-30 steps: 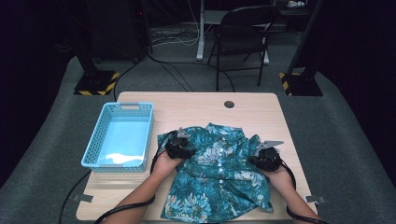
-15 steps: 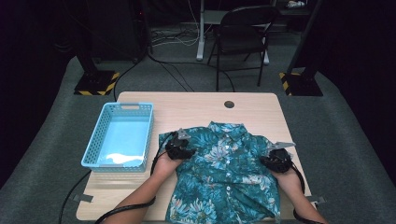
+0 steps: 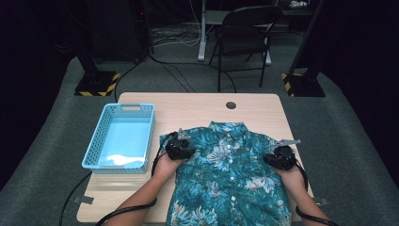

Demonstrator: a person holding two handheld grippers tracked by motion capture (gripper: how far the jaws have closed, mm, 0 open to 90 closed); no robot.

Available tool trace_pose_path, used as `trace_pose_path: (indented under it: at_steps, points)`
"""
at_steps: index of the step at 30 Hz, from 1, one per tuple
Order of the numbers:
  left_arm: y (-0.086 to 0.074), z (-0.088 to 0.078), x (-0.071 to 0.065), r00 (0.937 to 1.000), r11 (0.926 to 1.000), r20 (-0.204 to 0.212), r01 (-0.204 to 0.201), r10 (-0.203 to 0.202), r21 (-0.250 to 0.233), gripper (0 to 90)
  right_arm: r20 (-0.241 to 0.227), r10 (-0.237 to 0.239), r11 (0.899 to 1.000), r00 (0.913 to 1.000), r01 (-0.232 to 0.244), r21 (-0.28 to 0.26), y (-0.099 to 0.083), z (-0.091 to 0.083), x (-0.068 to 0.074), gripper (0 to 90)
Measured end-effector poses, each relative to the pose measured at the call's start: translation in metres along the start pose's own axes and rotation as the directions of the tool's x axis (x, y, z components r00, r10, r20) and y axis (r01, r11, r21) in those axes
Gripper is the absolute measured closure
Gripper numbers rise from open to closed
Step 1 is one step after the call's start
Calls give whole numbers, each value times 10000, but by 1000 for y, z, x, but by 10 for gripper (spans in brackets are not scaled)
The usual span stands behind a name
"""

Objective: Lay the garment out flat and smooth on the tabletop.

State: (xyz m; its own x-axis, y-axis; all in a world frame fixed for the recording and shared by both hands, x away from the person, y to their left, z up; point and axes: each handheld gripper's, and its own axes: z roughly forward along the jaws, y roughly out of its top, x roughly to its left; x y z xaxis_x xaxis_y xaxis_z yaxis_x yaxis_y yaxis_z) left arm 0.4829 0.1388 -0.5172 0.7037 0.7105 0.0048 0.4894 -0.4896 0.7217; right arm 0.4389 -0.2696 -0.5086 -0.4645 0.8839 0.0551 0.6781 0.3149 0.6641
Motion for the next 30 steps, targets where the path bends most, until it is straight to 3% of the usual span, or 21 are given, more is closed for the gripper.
trace_pose_path:
  at_steps: [12,15,17,18,21,24,30]
  points:
    - [6,9,13,9989,9992,-319,342,-349,-223,538,464,59,9985,9989,-33,-549,10,14,-1,782]
    - [8,9,13,9987,9991,-305,410,-412,-86,518,654,211,9980,9976,-171,-613,12,16,-2,692]
    - [11,9,12,9973,9975,-300,669,-663,216,398,641,338,9976,9974,-297,-632,13,15,-3,620]
    - [11,6,11,9965,9965,-155,820,-817,174,349,555,346,9967,9979,-304,-750,14,12,-2,586]
    - [9,-8,8,9962,9966,277,825,-822,-83,346,270,-93,9947,9996,120,-1024,12,-5,7,522]
    - [2,-22,-1,9964,9982,619,581,-572,-123,339,-157,-635,9941,9979,618,-895,2,-19,18,484]
    - [-19,-34,-19,9932,9996,1141,210,-228,163,336,-550,-1112,9916,9923,1070,-731,-23,-31,35,463]
